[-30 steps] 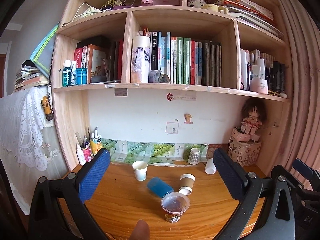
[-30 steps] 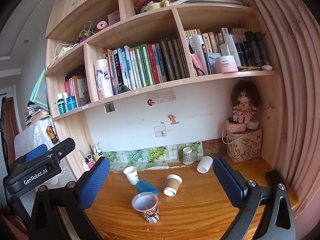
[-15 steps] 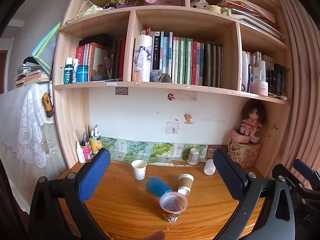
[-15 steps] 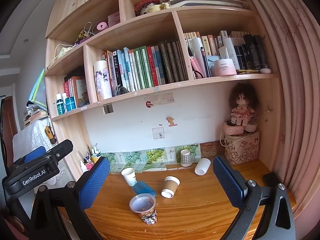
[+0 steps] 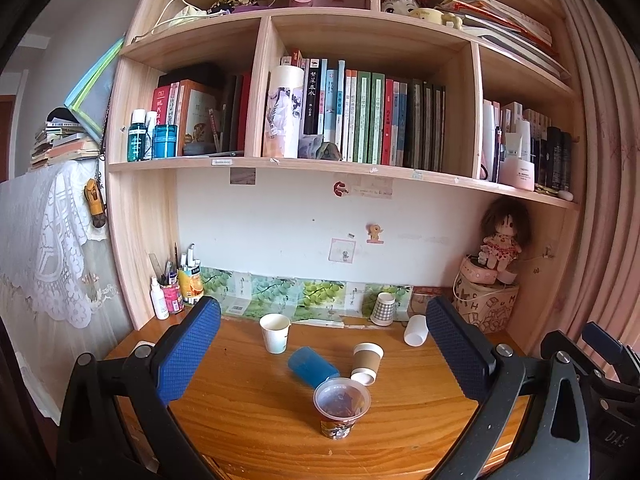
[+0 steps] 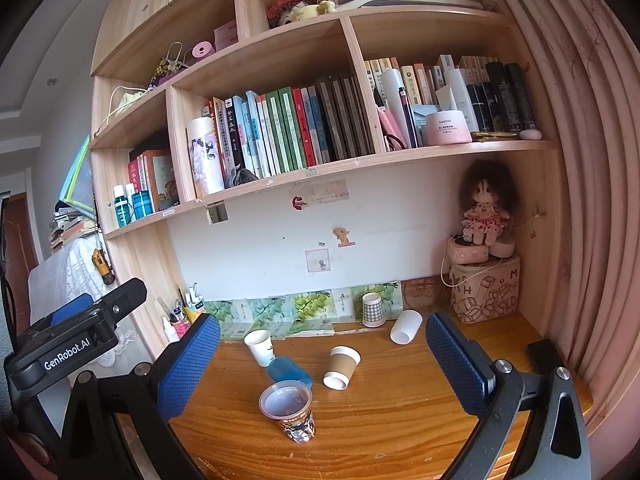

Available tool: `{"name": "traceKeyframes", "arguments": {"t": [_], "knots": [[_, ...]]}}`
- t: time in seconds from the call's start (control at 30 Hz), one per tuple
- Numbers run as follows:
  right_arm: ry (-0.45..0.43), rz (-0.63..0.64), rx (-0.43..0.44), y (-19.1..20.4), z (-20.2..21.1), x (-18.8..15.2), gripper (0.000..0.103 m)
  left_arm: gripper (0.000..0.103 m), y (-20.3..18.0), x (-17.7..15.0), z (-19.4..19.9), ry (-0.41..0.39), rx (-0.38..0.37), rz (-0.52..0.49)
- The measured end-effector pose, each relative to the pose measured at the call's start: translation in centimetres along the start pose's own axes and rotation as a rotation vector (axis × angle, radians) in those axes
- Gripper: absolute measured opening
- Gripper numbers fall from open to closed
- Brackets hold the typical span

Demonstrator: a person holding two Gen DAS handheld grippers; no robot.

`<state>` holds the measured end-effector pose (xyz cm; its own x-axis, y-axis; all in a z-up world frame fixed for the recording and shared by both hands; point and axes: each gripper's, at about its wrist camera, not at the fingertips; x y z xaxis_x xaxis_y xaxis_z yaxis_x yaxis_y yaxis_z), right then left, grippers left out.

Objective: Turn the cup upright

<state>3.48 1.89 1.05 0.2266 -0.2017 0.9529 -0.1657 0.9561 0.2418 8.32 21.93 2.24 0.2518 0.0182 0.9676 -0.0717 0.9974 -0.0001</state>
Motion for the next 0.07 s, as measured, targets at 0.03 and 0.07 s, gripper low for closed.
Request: {"name": "traceKeyframes", "arguments": {"t": [0.03,0.07], "knots": [[0.0,-0.001,0.0,0.0,0.05,-0.02,0.103,0.103,0.02,-0.02,-0.03,0.002,0.002,0.002],[0.0,-0.001,0.001,0.01,0.06,-0.04,0.103,0.103,0.07,0.0,0.01,0.002,0.001,0.006]]}}
Point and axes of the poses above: each gripper's, at about its wrist camera, not at the fingertips, and z roughly against the way its jaws point, y to its left, x to its top, and after that the axes turned 11 degrees about x, right-handed
